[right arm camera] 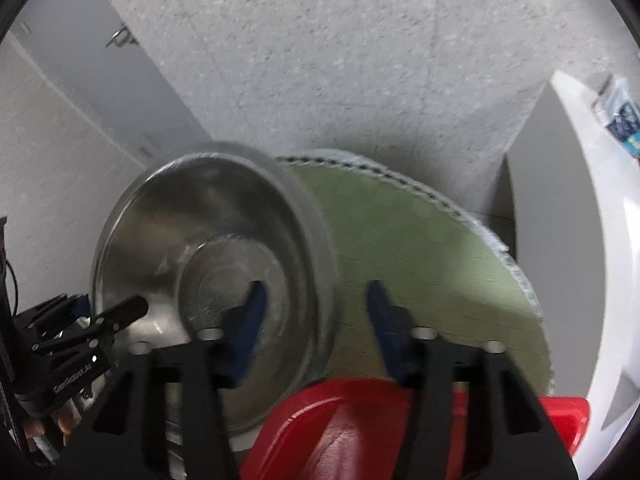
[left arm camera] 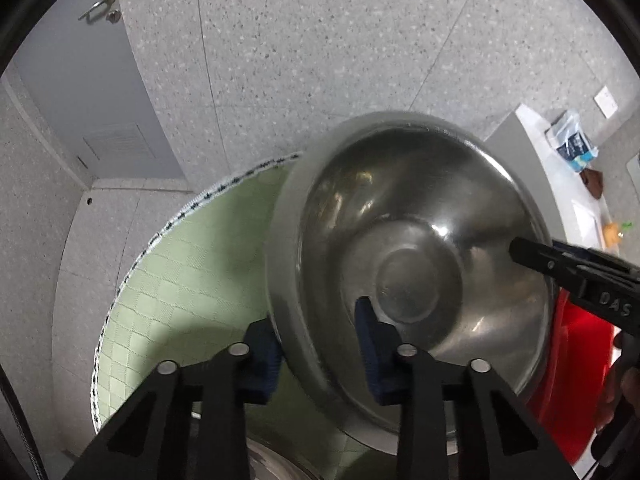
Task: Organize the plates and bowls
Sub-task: 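Grasp the rim of the large steel bowl with both grippers, then lower the steel bowl into the red basin and open both grippers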
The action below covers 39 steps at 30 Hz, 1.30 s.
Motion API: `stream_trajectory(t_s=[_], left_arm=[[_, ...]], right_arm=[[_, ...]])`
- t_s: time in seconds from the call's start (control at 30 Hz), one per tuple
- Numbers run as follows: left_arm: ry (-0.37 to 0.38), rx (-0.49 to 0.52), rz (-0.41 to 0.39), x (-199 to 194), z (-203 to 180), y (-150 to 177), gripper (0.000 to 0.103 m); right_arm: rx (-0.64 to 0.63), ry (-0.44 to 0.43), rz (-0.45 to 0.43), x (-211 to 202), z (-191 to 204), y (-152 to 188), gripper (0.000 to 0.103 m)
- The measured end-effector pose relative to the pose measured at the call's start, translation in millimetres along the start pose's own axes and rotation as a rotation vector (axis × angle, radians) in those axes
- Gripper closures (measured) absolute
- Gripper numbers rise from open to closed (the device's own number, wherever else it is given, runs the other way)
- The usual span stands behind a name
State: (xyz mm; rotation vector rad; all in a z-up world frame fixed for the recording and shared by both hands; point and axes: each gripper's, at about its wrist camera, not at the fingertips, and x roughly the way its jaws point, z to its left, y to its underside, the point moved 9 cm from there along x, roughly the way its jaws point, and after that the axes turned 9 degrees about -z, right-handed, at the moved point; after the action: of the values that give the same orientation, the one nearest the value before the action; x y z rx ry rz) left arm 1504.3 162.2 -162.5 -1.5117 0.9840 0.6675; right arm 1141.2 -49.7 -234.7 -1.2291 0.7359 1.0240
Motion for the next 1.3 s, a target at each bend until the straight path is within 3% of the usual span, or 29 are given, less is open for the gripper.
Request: stream_trajectory(t_s=[0.13, 0.17, 0.3, 0.53, 0.67, 0.93, 1.17, 1.3], left_arm=[[0.025, -0.038, -0.057, -12.1, -12.5, 8.1, 0.079], [0.027, -0.045, -0.074, -28.1, -9.3, 21.5, 0.079], [0.015, -0.069, -0.155, -57.6, -3.8, 19.6, 0.079], [-0.012, -0.101, -0.249, -128.2, -16.2, 41.1, 0.078], [-0.027, -0.081, -0.288, -159.7, -48.9, 61.5, 0.079], [0.029, -0.067, -0.299, -240.0, -121.5, 135.9, 0.078], [0.066, -0.041, -0.221, -230.5, -170.8, 192.6, 0.078], [0.049, -0.021, -0.173, -207.9, -187.6, 203.7, 0.078]], right_arm=[[-0.009, 0.003, -0.026, -1.8, 6.3, -1.4, 0.068], [-0.005, -0.007, -0.037, -4.3, 7.6, -3.1, 0.068], [-0.011, -0.040, -0.087, -16.2, 17.1, -16.3, 0.068], [-0.030, -0.133, -0.199, -69.4, 37.9, -37.1, 0.068], [-0.045, -0.166, -0.236, -102.3, 29.2, -33.5, 0.068], [-0.062, -0.176, -0.265, -144.6, -28.6, 12.2, 0.068], [-0.060, -0.132, -0.230, -154.7, -87.9, 67.8, 0.068], [-0.057, -0.100, -0.207, -148.9, -111.2, 95.0, 0.068]])
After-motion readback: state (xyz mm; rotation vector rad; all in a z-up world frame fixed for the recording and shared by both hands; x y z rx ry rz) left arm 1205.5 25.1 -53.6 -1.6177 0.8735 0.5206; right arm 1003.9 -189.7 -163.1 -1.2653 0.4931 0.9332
